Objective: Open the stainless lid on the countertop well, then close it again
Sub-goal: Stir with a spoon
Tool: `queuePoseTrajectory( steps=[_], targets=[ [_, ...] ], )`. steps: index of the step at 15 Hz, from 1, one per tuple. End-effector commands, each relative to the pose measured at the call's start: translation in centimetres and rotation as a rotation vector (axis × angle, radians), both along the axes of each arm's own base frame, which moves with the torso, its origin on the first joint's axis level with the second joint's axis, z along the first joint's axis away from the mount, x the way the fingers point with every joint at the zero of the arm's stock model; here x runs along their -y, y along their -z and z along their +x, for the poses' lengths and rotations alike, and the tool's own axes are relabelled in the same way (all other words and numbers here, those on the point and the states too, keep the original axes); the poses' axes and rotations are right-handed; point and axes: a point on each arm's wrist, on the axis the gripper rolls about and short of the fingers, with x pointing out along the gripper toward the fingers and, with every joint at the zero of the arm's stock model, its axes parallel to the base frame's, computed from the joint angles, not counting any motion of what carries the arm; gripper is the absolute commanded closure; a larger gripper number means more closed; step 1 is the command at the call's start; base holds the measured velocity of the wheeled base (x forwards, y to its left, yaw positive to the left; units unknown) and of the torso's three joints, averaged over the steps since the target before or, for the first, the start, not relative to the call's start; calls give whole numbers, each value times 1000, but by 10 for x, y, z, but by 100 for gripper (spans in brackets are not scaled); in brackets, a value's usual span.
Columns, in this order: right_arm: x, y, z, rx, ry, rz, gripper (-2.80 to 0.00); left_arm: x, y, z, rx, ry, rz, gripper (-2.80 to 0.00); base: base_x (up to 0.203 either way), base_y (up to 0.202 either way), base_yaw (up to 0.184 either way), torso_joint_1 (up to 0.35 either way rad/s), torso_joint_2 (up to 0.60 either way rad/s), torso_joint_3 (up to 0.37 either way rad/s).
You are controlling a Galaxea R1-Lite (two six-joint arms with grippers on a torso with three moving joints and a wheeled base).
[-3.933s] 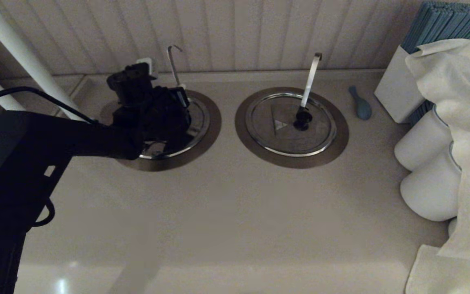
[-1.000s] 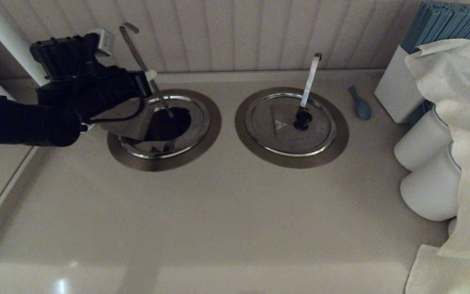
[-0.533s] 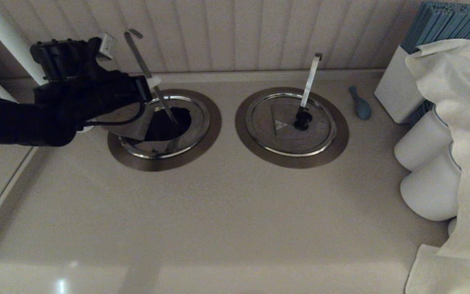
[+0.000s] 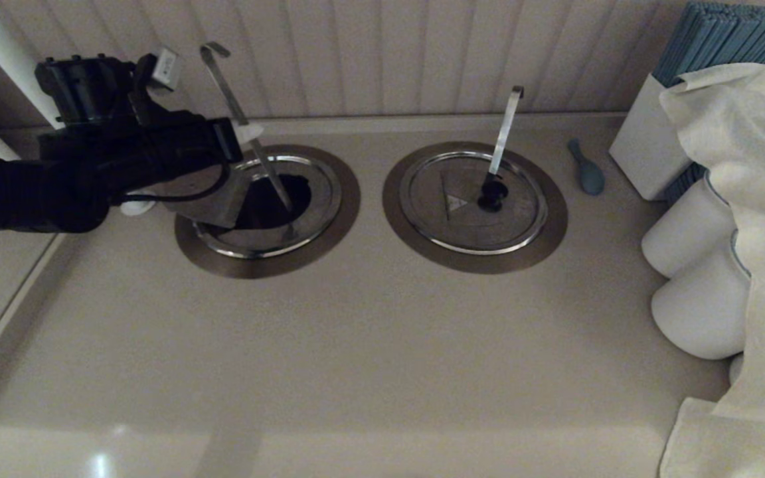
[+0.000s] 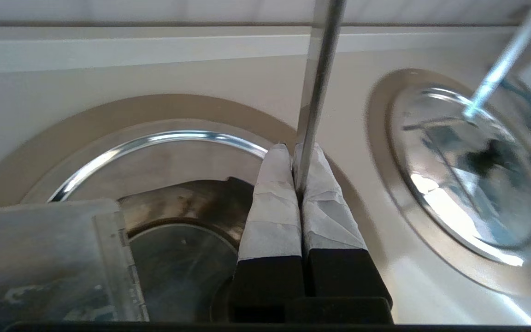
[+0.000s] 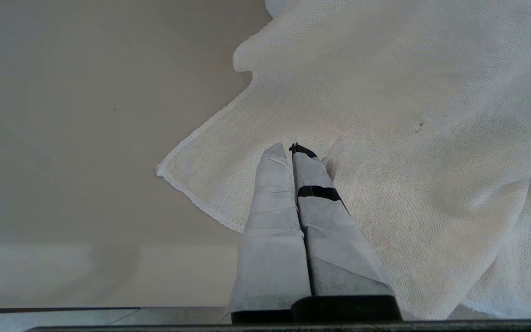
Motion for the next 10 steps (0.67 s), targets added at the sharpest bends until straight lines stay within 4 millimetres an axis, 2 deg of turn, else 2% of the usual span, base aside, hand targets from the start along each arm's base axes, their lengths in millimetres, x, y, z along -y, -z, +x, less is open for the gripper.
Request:
queuePoseTrajectory(
  steps=[1, 7, 10],
  targets=[
    [0, 0, 0, 0, 0, 0, 0, -2, -2, -2, 2, 6, -2, 0, 0, 0, 0, 0, 0, 0],
    [0, 0, 0, 1, -1, 0, 0, -18, 1, -15, -90, 138, 26, 0, 0, 0, 0, 0, 0, 0],
    [0, 0, 0, 0, -2, 0, 0, -27, 12, -11, -77, 119, 152, 0, 0, 0, 0, 0, 0, 0]
  ],
)
